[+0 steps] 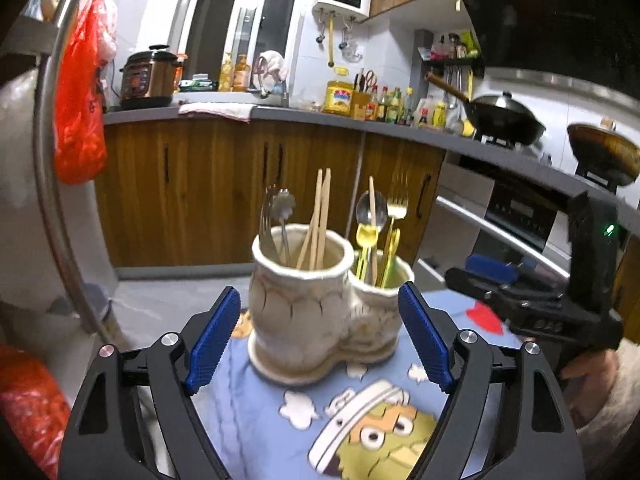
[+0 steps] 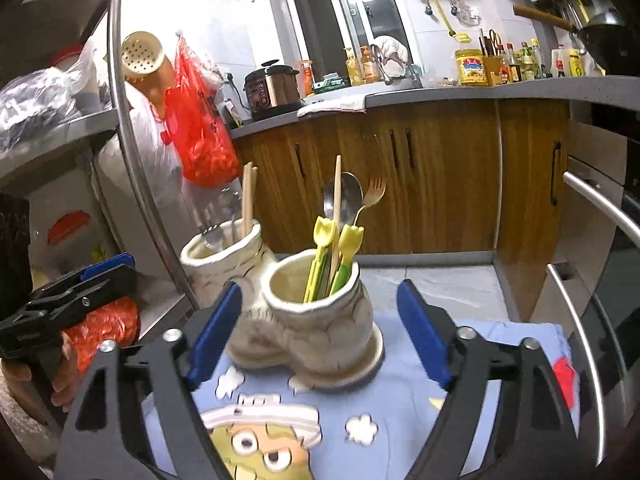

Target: Organize utensils

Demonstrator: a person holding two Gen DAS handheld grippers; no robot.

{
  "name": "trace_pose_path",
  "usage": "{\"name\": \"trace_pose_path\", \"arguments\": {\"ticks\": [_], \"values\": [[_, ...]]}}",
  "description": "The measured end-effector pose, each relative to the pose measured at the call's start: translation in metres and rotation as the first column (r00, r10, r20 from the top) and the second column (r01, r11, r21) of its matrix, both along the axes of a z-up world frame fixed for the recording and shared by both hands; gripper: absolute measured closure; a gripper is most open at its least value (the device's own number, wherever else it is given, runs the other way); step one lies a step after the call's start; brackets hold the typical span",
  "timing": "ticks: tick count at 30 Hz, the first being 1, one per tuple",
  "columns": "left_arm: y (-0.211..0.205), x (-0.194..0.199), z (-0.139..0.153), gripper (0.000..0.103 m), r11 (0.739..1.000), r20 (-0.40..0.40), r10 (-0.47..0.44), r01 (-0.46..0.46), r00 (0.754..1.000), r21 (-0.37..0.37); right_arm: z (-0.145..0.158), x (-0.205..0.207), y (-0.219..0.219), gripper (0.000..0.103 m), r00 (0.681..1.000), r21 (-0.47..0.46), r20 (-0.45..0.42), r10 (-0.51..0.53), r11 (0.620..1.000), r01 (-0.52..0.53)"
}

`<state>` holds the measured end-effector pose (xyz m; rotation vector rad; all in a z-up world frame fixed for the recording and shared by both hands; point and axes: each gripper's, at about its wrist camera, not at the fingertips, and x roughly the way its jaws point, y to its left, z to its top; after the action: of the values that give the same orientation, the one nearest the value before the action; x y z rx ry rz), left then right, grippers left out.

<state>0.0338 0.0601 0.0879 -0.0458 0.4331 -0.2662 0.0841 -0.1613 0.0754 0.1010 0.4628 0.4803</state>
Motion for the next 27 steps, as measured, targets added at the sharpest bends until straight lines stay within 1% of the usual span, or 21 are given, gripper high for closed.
{"name": "trace_pose_path", "arguments": {"ticks": [2, 4, 10, 12, 15, 27], "values": [[-0.002, -0.009, -0.002, 0.009, 1.0, -0.005, 0.02, -0.019, 1.0, 0.019, 0.002, -0.011, 0.0, 0.017, 1.0, -0.029, 0.001, -0.008, 1.0, 0.008], [-0.002, -0.016, -0.003, 0.009, 0.999, -0.006, 0.033, -0.033, 0.999, 0.026, 0.003, -0.02, 0.001, 0.01, 1.0, -0.047, -0.001, -0.012, 0.999, 0.012], [-0.001, -0.028, -0.01, 0.007, 0.993, -0.048, 0.103, -0.1, 0.993, 0.059, 0.0, -0.041, -0.001, 0.006, 0.999, -0.088, -0.023, -0.03, 0.996, 0.028], [0.0, -0.029, -0.013, 0.006, 0.993, -0.065, 0.105, -0.101, 0.992, 0.053, 0.0, -0.045, -0.002, 0.006, 0.999, -0.091, -0.021, -0.037, 0.995, 0.035], [0.0, -0.029, -0.018, 0.006, 0.991, -0.079, 0.117, -0.112, 0.99, 0.069, -0.003, -0.048, -0.003, 0.006, 0.999, -0.096, -0.031, -0.041, 0.995, 0.038], [-0.003, -0.031, -0.017, 0.006, 0.992, -0.074, 0.112, -0.106, 0.991, 0.074, -0.003, -0.051, -0.008, 0.006, 0.998, -0.089, -0.04, -0.053, 0.995, 0.049]]}}
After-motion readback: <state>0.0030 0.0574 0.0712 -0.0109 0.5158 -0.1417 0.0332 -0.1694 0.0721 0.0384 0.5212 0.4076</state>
